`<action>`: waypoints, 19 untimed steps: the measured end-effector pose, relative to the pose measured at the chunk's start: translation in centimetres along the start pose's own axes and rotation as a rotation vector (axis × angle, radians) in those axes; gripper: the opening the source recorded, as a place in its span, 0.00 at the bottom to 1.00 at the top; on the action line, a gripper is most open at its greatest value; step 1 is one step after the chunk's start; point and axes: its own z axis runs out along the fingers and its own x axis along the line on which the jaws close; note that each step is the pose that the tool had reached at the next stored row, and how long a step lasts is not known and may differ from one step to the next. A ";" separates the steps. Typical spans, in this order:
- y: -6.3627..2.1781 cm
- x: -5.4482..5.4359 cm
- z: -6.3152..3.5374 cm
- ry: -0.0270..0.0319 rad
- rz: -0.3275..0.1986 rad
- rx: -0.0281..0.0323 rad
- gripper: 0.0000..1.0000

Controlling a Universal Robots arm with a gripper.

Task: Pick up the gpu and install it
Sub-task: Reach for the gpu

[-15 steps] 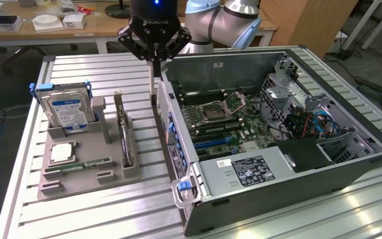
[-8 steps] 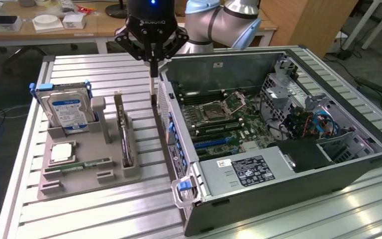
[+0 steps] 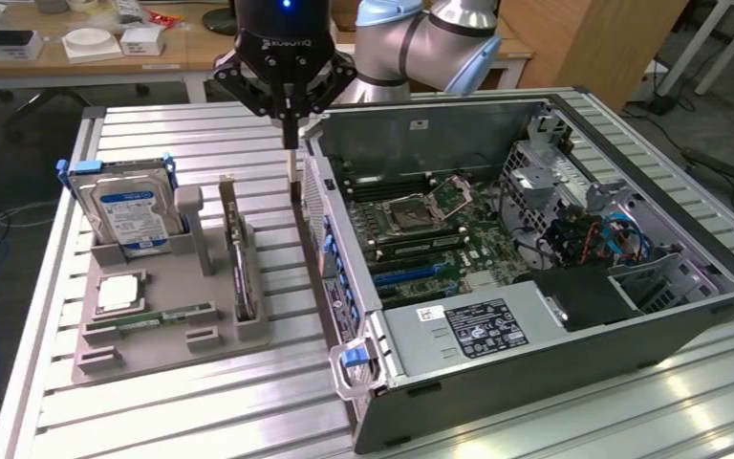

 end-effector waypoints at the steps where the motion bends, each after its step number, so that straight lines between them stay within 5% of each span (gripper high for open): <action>1: -0.01 0.1 0.00 0.0000 0.000 0.0000 0.10; 19: -0.13 1.4 -0.04 0.0001 0.000 0.0000 0.10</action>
